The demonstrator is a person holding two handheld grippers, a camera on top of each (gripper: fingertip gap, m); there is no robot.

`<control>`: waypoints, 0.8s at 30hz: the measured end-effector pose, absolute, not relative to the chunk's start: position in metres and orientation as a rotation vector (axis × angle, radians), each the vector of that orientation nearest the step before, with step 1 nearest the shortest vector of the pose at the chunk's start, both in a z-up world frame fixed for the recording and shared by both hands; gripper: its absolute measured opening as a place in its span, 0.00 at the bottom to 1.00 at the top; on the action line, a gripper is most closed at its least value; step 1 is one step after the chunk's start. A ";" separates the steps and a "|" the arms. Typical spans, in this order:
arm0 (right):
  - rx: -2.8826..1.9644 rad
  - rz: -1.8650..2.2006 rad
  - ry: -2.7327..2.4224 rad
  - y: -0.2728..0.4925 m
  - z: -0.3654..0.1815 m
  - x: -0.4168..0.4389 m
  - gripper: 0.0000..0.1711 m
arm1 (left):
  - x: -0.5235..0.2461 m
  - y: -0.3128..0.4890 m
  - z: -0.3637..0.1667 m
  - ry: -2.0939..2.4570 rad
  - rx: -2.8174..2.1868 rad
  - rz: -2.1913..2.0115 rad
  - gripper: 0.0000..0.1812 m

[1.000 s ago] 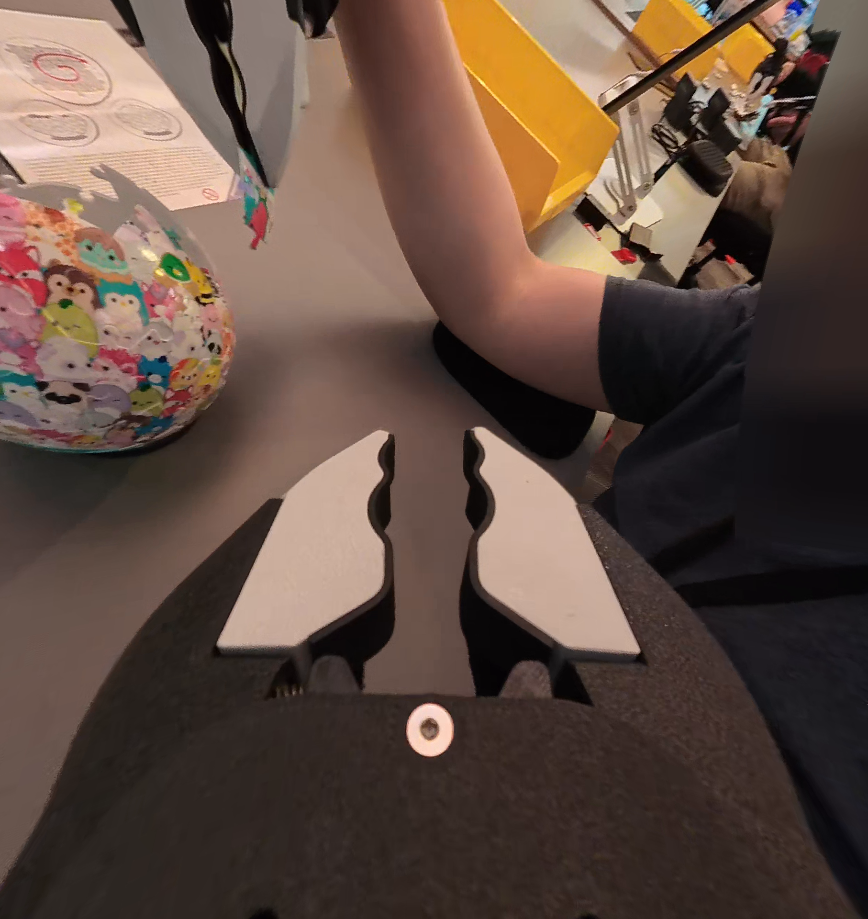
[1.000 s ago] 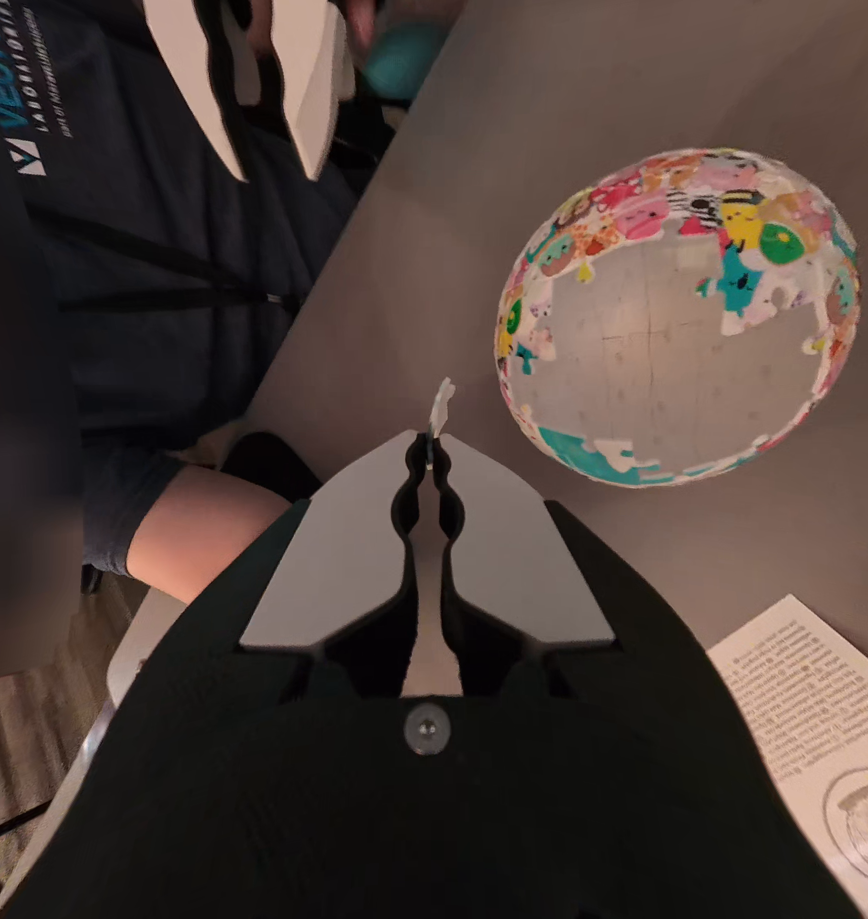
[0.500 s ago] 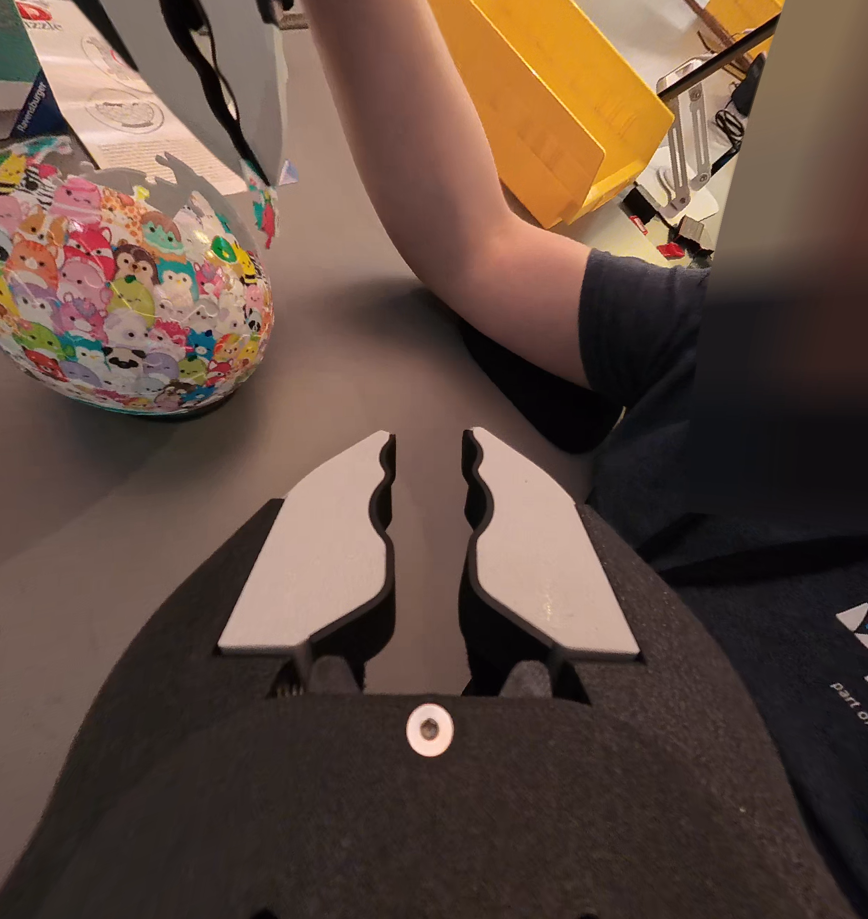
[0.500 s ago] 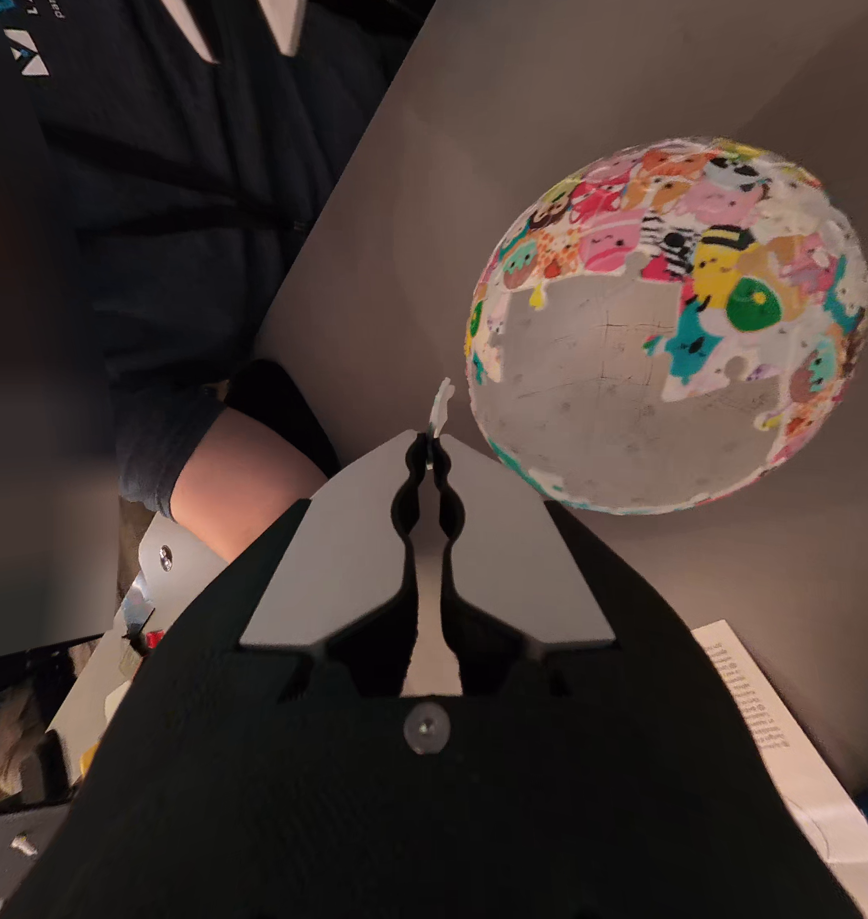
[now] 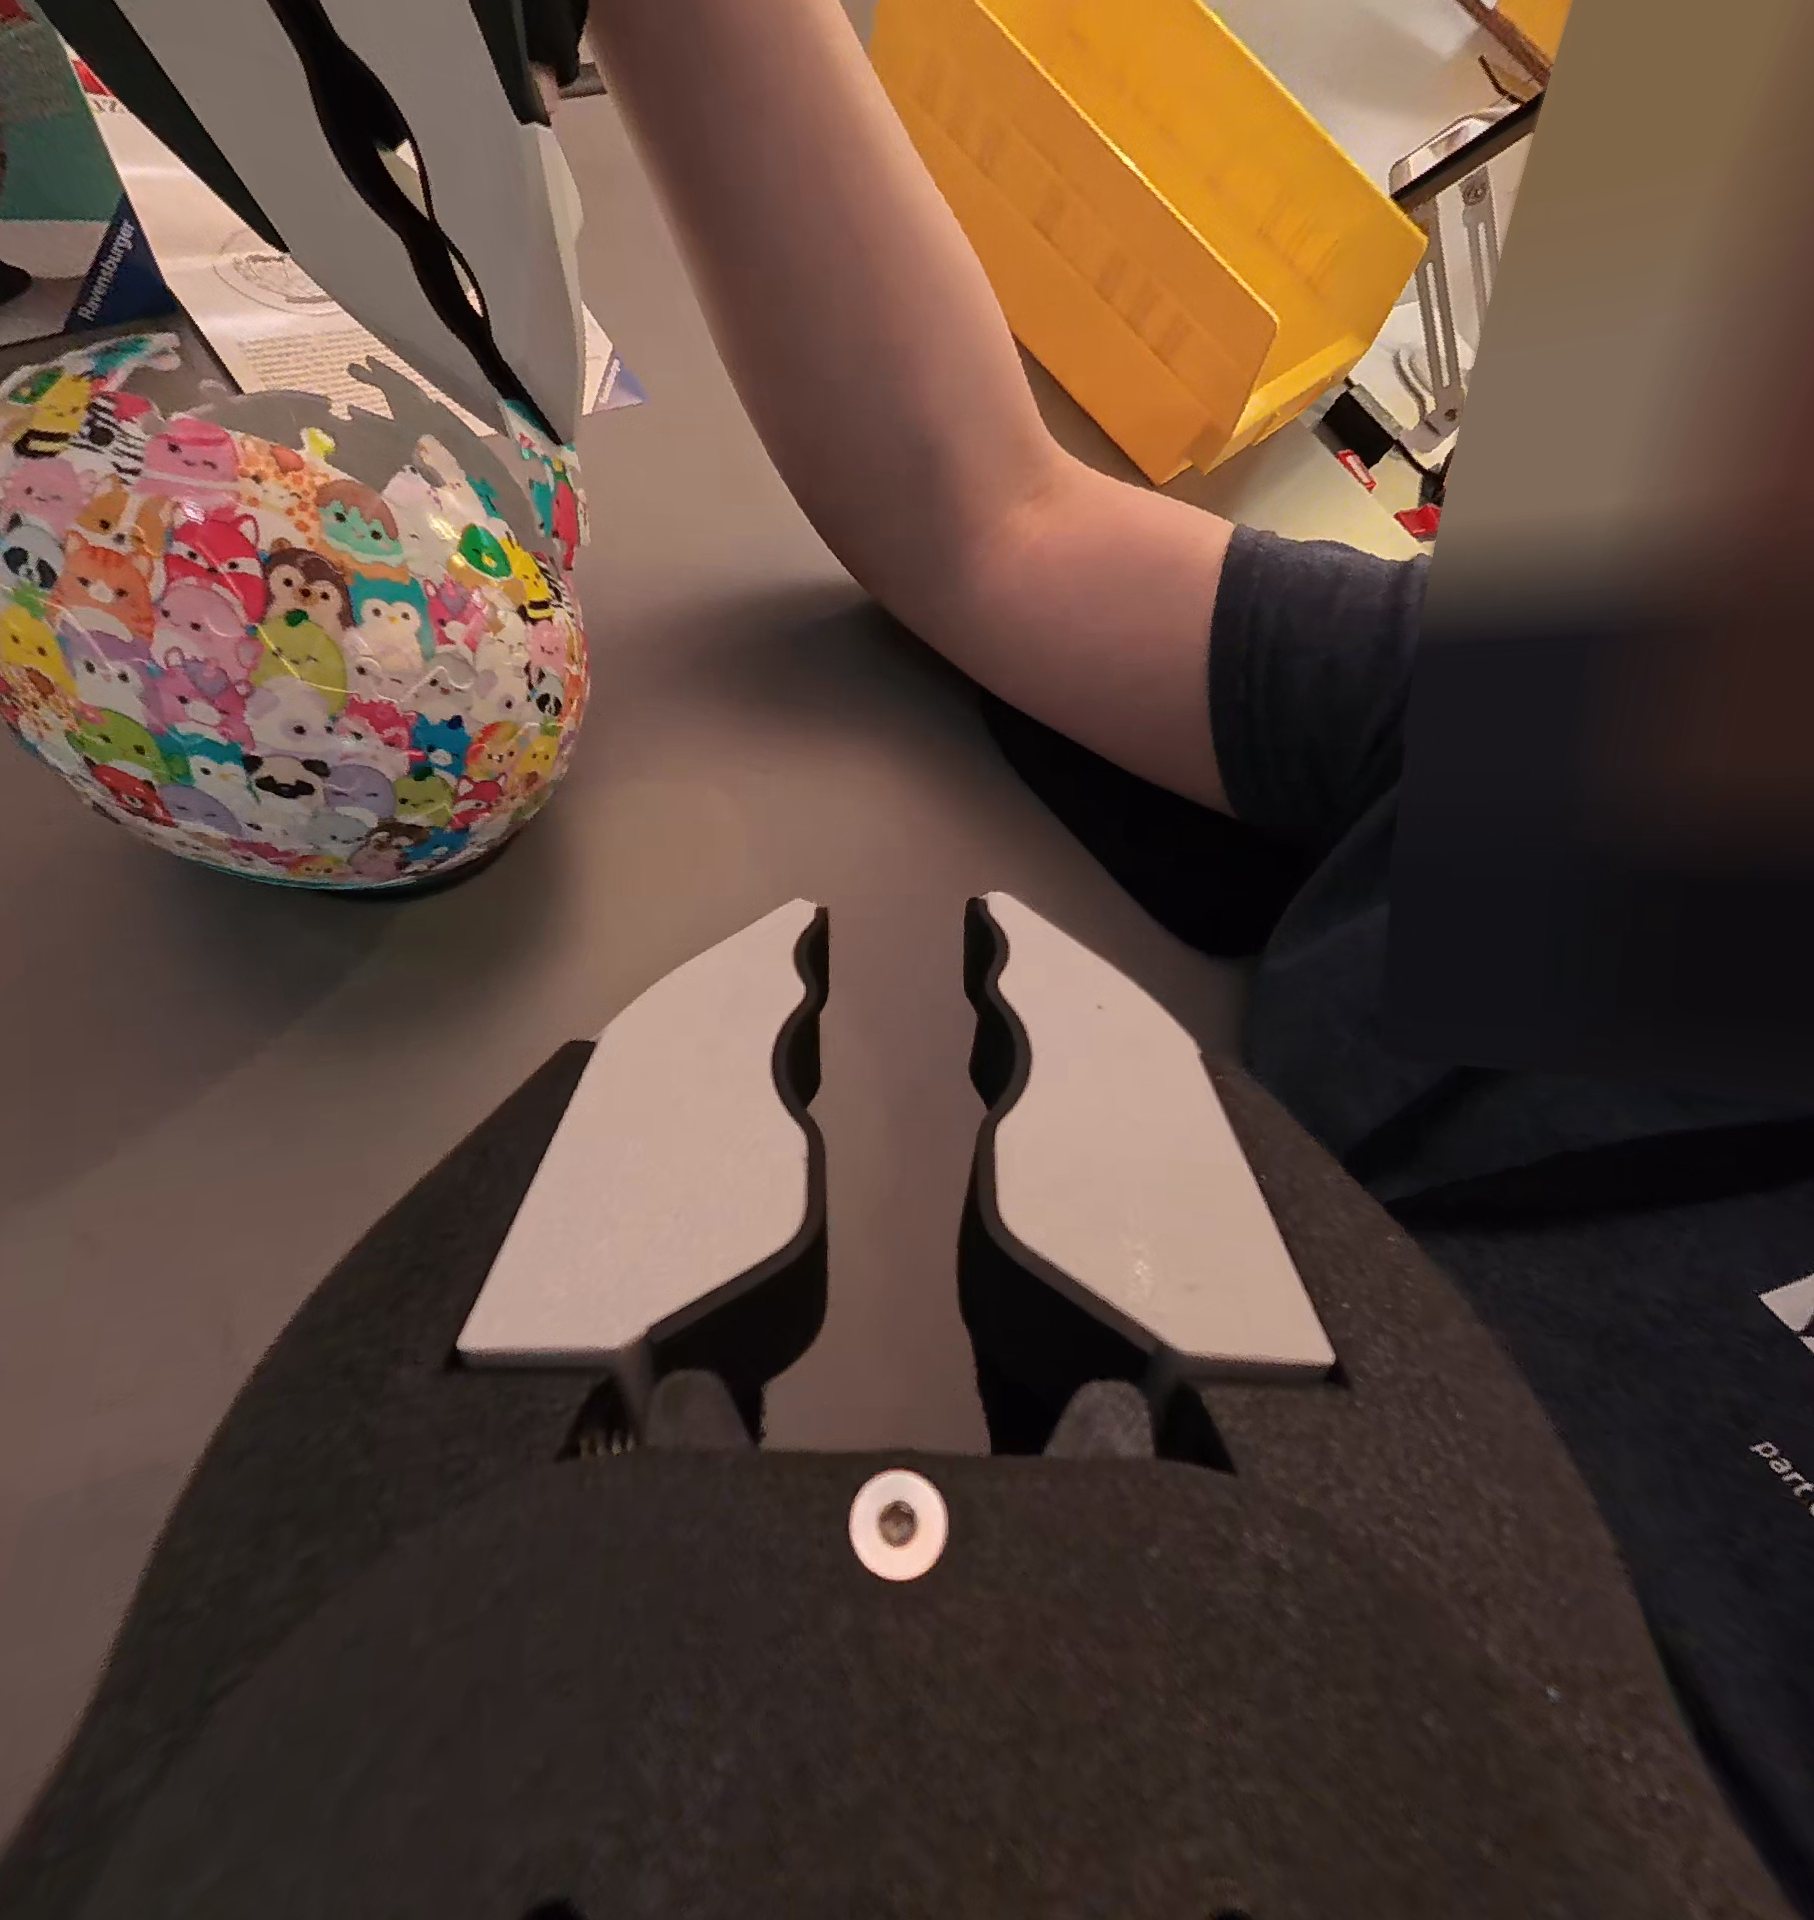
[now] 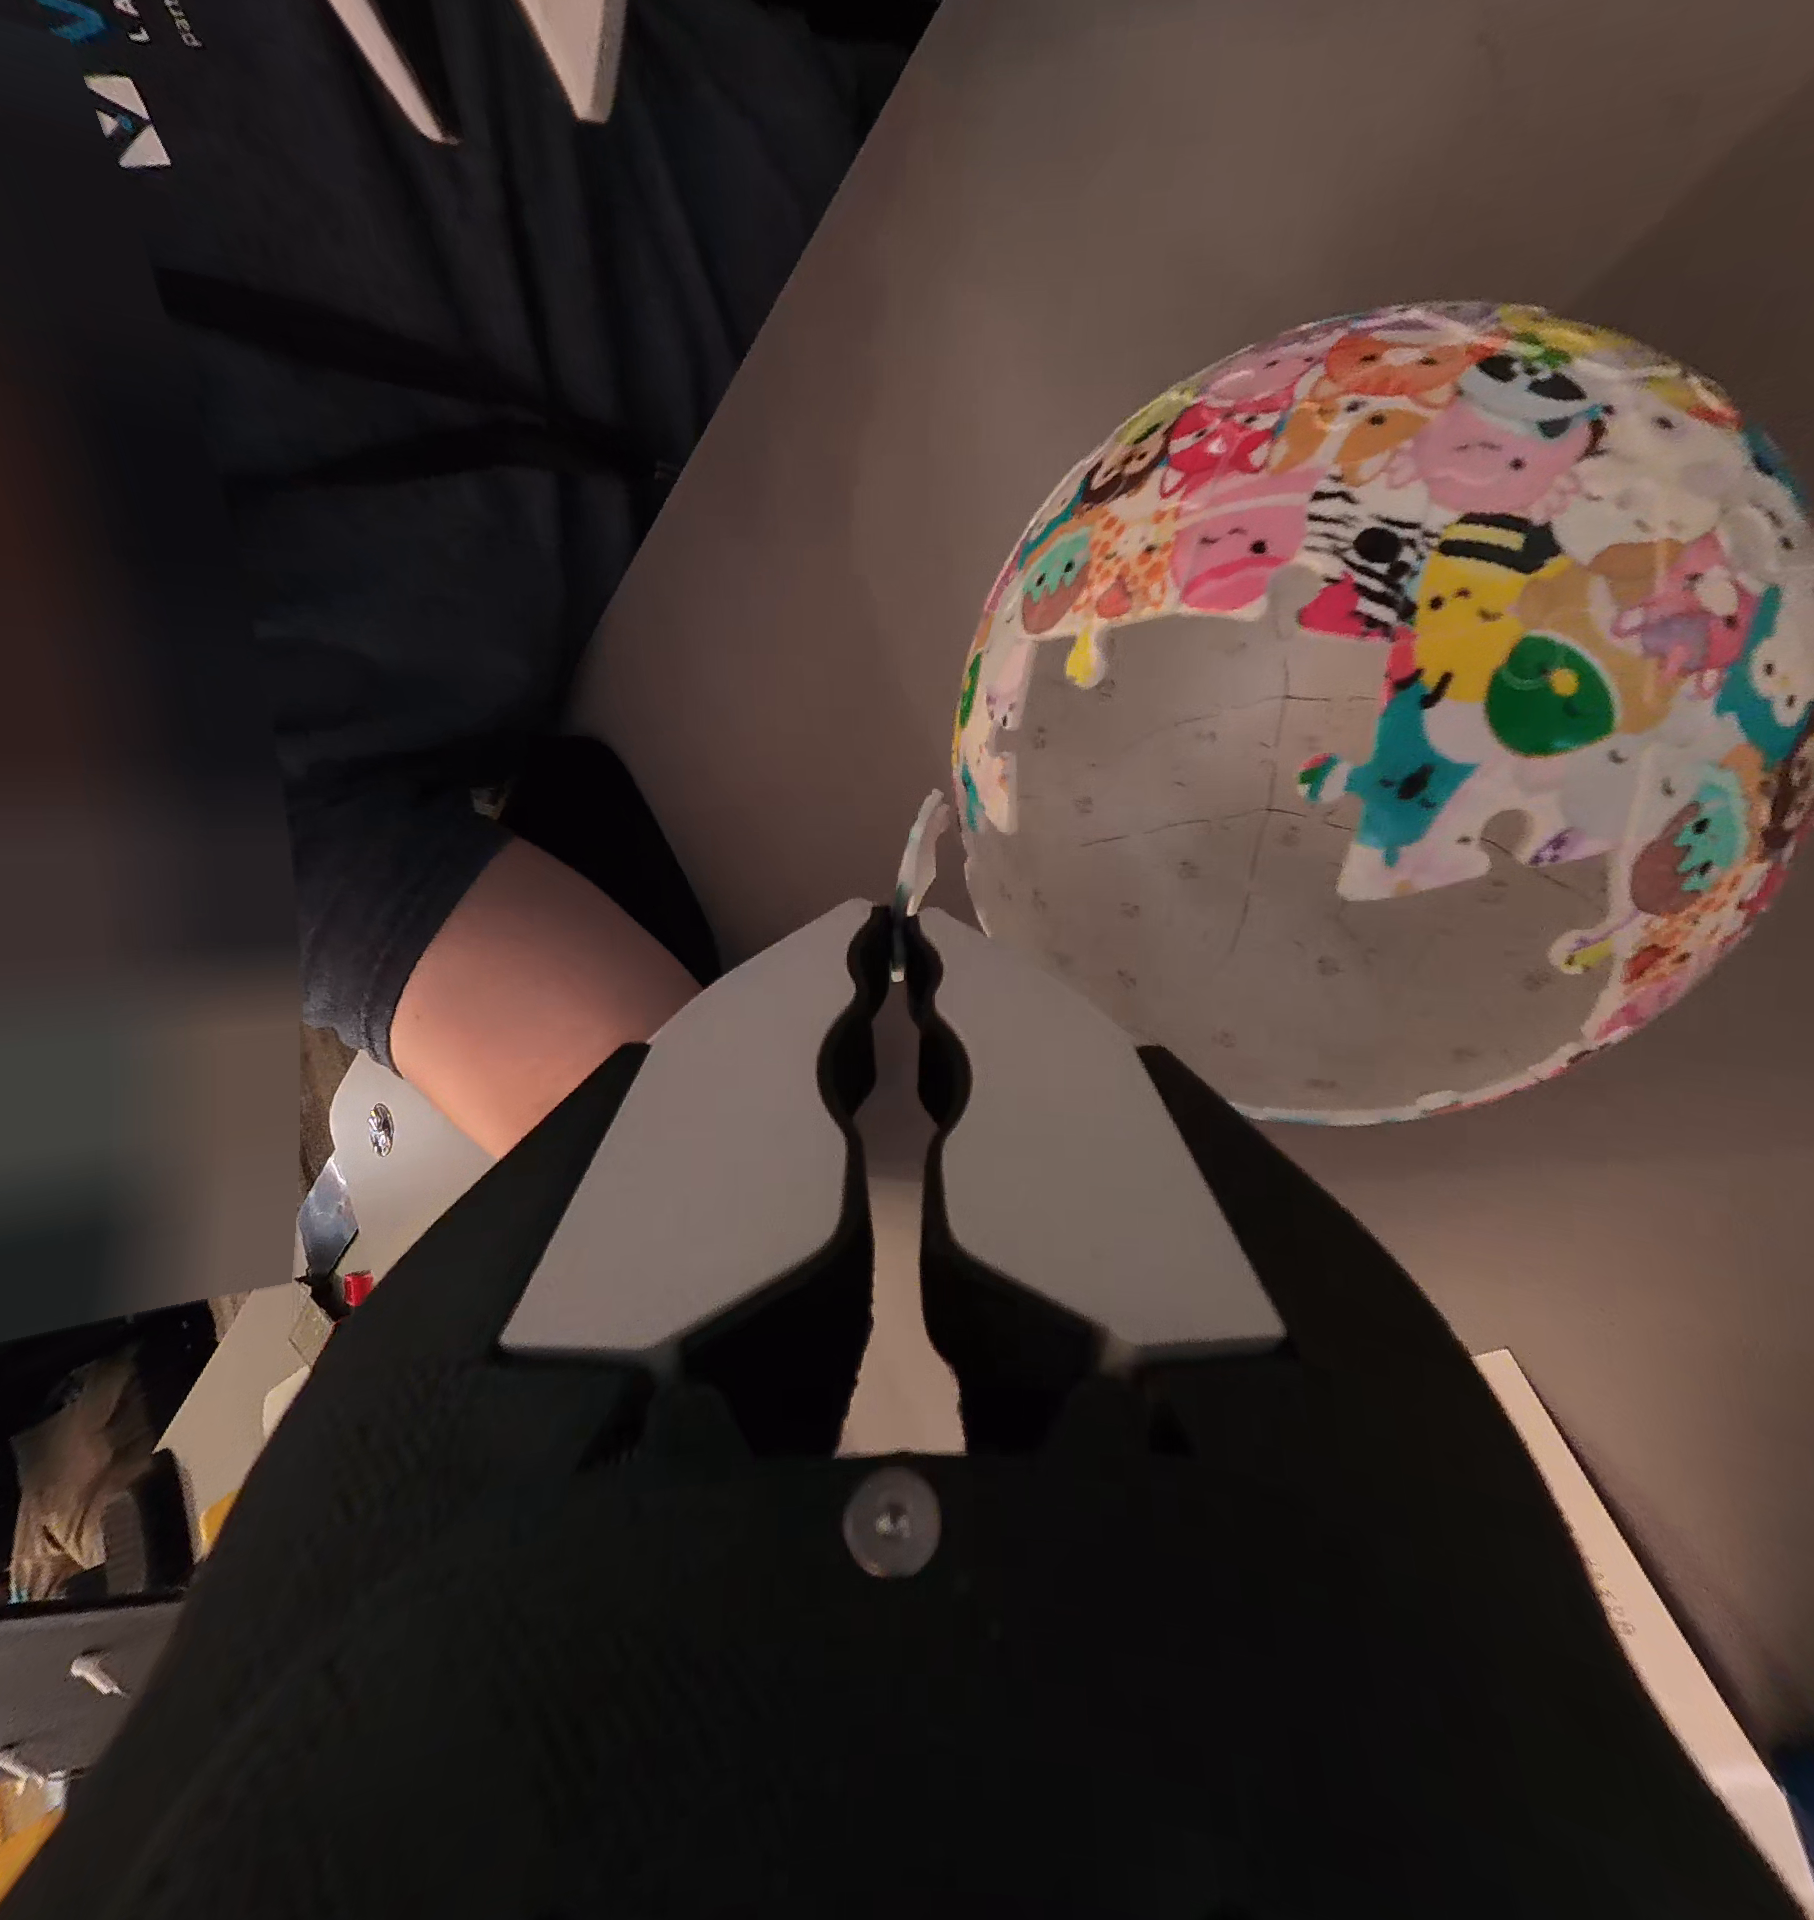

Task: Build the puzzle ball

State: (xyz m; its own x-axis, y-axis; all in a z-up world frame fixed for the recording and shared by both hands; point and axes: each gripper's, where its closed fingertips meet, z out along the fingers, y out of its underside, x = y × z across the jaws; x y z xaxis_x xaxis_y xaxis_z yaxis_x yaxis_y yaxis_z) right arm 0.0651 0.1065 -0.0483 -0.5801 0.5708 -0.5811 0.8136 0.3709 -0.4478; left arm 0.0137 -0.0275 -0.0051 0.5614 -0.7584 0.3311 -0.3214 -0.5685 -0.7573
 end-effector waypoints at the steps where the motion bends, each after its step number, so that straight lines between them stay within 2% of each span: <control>1: 1.214 -1.034 2.317 0.106 -0.048 0.065 0.02 | 0.014 -0.027 -0.005 0.868 -2.148 -0.866 0.13; 8: 1.202 -1.069 2.371 0.101 -0.039 0.065 0.02 | 0.022 -0.005 0.013 0.905 -2.079 -0.777 0.14; 13: 1.169 -1.037 2.543 0.070 -0.017 0.061 0.02 | 0.030 0.026 0.028 0.916 -2.037 -0.591 0.14; 19: 1.125 -0.993 2.689 0.027 0.011 0.060 0.02 | 0.049 0.021 0.013 1.003 -2.074 -0.579 0.12; 24: 1.195 -1.023 2.675 0.010 0.023 0.061 0.02 | 0.061 0.003 0.011 1.056 -2.004 -0.735 0.02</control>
State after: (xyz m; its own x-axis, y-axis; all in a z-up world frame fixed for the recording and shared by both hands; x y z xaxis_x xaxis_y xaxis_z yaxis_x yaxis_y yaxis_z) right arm 0.0610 0.0103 0.0230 -0.7029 0.6509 -0.2869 0.6762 0.4862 -0.5535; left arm 0.0612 0.0033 0.0114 0.4964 -0.8564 0.1421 -0.4311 -0.3853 -0.8159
